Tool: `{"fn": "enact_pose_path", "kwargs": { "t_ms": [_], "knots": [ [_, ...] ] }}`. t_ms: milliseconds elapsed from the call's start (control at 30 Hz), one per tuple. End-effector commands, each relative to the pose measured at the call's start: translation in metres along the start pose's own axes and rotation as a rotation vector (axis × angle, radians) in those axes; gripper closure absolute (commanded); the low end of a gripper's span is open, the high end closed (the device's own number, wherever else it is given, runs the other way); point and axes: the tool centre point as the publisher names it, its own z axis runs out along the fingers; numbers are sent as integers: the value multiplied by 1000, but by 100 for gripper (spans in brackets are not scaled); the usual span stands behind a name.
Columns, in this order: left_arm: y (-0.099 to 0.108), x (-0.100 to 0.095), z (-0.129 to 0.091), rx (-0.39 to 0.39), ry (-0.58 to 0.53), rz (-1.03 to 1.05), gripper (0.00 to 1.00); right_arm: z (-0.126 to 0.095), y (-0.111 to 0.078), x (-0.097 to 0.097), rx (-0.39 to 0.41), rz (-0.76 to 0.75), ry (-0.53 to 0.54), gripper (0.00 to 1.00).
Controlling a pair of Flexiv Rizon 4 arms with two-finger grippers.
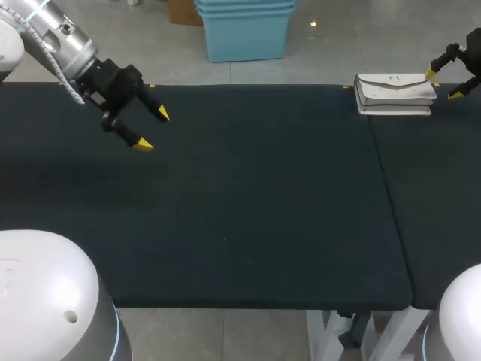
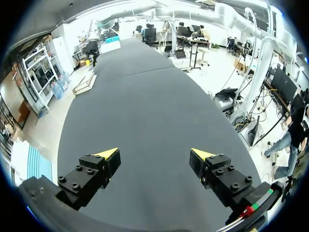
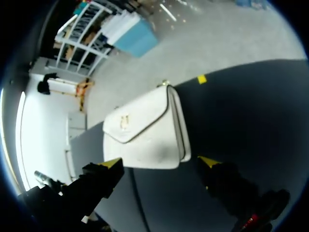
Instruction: Pick up the bag, open it, inspect its contents, close it, and place it on the opposite side
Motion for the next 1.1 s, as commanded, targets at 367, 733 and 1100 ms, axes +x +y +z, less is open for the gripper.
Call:
{"fn": "enact_pose_path", "kwargs": {
  "t_ms": [367, 733, 1100],
  "knots": [
    [1, -1, 1, 3, 0, 1, 0, 33, 42, -11, 418, -21, 5, 45],
    [1, -1, 1, 3, 0, 1, 0, 40, 42, -12, 478, -40, 3, 69],
    [1, -1, 1, 3, 0, 1, 0, 49, 32, -13, 542, -39, 42, 76]
  ]
}}
